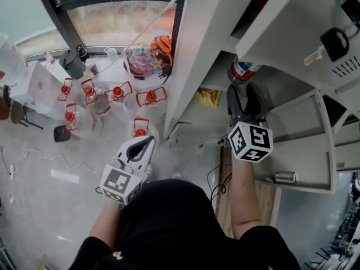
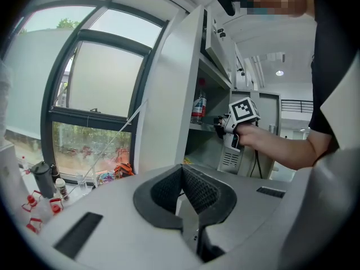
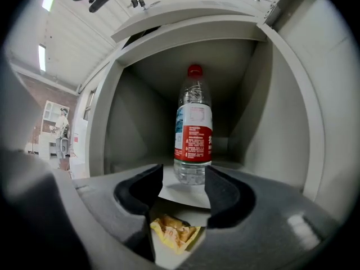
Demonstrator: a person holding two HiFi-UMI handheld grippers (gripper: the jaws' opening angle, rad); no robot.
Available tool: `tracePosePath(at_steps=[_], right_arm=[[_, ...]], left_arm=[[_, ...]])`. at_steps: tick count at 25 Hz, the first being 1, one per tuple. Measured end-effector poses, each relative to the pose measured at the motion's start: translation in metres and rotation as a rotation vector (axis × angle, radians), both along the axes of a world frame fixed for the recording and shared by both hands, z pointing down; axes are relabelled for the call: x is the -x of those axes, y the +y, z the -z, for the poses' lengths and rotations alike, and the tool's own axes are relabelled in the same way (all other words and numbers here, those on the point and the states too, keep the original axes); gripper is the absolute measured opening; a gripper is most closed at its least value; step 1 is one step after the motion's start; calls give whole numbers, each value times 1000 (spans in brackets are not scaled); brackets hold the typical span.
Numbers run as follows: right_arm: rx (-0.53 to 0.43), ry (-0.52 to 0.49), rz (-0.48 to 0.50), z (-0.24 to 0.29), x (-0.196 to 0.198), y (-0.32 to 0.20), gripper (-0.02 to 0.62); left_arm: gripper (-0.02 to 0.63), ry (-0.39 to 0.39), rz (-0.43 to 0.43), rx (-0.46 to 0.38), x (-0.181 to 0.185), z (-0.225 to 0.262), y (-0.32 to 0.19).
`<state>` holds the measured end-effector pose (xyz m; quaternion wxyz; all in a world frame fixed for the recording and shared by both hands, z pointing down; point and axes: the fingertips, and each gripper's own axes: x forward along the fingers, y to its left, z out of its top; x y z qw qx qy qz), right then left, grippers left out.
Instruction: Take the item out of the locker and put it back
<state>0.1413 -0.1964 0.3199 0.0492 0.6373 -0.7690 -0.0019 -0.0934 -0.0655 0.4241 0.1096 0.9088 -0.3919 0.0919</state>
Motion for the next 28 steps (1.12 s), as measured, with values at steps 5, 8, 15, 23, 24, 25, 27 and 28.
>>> tracePosePath(at_steps=[5,8,15,23,24,25,27,28], right_arm=[[5,12,-11,2,-1,-14,263],[5,21,-21,4,-2,-22,269],[33,67,-71,1,-5,-31,284],[88,118,-115,-6,-6,-38,301],[93,115,-121,-7,-7,-39,301],[97,111,-125,-7,-7,-39,297],[99,107,-127,-8,-7,-39,293],[97,107,-125,-7,-7,-39,281]], left_arm=[[14,2,31,3,11,-3,4],[14,1,38,6,13,-3,6],[14,0,42,10,17,-5,7],[14,0,36,11,16,-6,5],[14,0,35,11,16,-6,5],[14,1,35,12,16,-6,5],[14,2,35,15,16,-7,4],[14,3,35,17,16,-8,4]])
